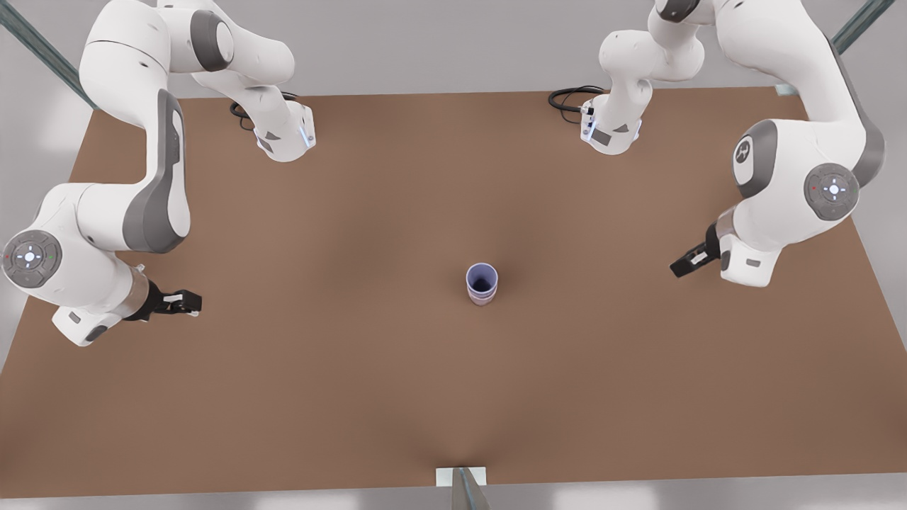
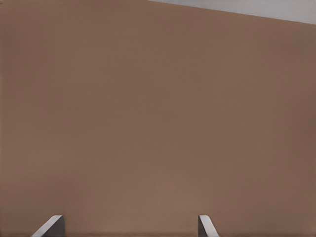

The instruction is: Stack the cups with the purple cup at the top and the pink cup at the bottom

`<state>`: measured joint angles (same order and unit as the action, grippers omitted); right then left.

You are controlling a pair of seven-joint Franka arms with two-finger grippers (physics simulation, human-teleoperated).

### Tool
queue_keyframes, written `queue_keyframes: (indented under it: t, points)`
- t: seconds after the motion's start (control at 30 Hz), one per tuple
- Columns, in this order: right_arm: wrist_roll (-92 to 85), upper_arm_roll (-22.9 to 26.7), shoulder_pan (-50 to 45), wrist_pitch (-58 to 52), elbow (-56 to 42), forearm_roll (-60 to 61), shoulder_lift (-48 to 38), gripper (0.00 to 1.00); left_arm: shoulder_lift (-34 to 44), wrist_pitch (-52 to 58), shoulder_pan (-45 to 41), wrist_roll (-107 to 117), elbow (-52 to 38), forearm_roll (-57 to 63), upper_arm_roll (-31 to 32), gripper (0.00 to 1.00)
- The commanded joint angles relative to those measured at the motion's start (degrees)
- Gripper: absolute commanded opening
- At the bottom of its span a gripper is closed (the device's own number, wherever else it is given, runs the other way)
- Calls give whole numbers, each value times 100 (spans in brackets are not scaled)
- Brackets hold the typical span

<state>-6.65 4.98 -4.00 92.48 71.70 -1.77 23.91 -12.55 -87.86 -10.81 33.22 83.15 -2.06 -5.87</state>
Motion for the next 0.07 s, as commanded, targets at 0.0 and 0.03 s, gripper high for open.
queue_keyframes:
  t: [0.0,0.03]
  points:
    - [-65,-6,-5,85,2,1,-9,100,-10,269,-26,-3287,-19,153,-2,100]
    - [-56,-6,4,94,2,1,-9,100,-10,278,-26,-3287,-19,153,-11,100]
